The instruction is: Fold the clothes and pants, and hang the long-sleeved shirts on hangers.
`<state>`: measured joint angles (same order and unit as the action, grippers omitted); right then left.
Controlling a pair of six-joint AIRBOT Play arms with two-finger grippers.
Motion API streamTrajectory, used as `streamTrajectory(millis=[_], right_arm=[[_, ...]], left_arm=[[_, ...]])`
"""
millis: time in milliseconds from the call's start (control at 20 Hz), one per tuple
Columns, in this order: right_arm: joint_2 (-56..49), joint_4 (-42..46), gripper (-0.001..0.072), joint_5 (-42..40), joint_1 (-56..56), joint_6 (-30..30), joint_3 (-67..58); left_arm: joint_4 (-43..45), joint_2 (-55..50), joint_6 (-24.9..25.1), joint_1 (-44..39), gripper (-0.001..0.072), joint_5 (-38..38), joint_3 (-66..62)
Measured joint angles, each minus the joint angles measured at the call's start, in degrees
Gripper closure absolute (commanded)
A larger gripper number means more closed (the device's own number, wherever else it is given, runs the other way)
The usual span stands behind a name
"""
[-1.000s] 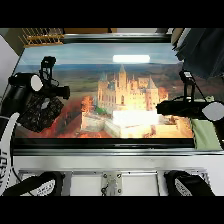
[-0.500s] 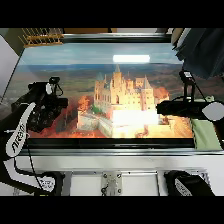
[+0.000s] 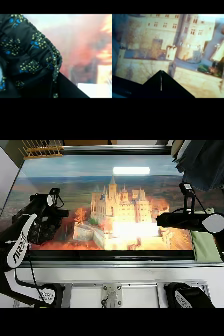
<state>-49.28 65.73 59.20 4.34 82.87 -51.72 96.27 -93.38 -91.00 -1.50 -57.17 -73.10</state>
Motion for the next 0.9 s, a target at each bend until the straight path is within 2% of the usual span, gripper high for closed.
streamTrajectory(millis=[150, 500, 550, 600, 650, 750, 900], right_arm=[[0.00, 0.00, 0.0698, 0.00, 0.00, 0.00, 0.00], [0.00, -0.48, 0.0697, -0.22, 0.00, 0.00, 0.00], [0.00, -0.72, 0.0697, -0.20, 0.00, 0.02, 0.00], [0.00, -0.98, 0.0697, -0.20, 0.00, 0.00, 0.00], [0.00, -1.07, 0.0697, -0.20, 0.00, 0.00, 0.00], [0.00, -1.31, 0.0697, -0.20, 0.00, 0.02, 0.00], [0.00, -1.44, 0.0697, -0.20, 0.00, 0.02, 0.00]], left_arm=[[-2.56, 5.84, 0.02, -6.27, 0.0700, -0.22, -0.02], [-9.64, 15.98, 0.46, -30.56, 0.0698, 2.10, -0.04], [-9.94, 16.22, 0.50, -33.59, 0.0505, 2.84, -0.04], [-10.03, 16.24, 0.61, -36.02, 0.0145, 3.69, -0.04], [-10.32, 16.15, 0.59, -37.99, 0.0054, 4.39, -0.04], [-10.62, 16.09, 0.31, -39.56, 0.0053, 5.33, -0.15], [-10.45, 16.85, -1.57, -36.46, 0.0053, 5.95, -0.61]])
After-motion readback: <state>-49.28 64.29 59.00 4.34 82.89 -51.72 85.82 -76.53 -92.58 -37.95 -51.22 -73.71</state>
